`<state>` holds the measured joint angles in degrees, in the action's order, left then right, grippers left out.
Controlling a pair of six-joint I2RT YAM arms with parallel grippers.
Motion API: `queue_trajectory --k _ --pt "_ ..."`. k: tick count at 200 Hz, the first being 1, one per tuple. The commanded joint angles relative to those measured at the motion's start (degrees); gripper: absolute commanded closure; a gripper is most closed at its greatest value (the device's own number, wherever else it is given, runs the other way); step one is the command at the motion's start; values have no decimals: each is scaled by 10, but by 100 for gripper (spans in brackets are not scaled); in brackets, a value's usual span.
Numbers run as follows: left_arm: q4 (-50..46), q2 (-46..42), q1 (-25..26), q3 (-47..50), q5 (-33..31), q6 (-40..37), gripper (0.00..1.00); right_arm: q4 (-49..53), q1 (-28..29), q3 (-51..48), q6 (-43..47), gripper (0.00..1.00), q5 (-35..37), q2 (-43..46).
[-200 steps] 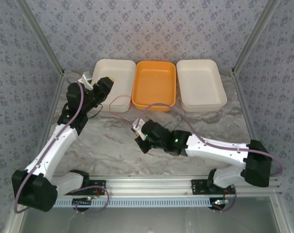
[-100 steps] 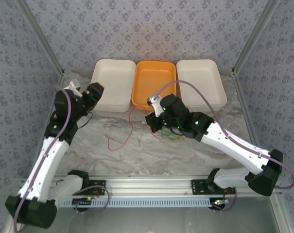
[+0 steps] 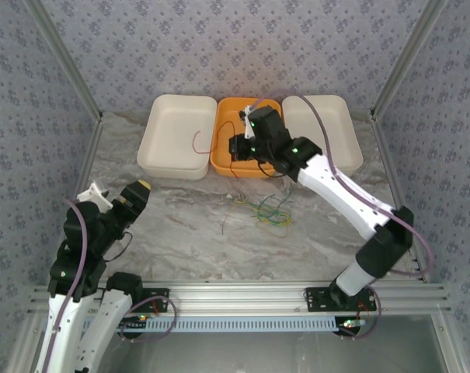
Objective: Untangle the cables
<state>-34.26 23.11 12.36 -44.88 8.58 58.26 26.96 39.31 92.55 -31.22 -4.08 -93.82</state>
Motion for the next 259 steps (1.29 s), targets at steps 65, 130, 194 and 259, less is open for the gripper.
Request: queue_trajectory --k 65,130,194,259 --pt "-122 -74 -1 -18 50 -9 31 -92 -6 388 -229 100 -38 -412" --pt "-177 -119 -1 -27 44 -15 31 -17 7 586 -254 53 -61 -559" --pt "-153 -105 -1 21 62 -6 32 -32 43 298 -142 56 58 -302" --pt "-120 -63 0 81 109 -8 39 -56 50 -168 -145 58 190 42"
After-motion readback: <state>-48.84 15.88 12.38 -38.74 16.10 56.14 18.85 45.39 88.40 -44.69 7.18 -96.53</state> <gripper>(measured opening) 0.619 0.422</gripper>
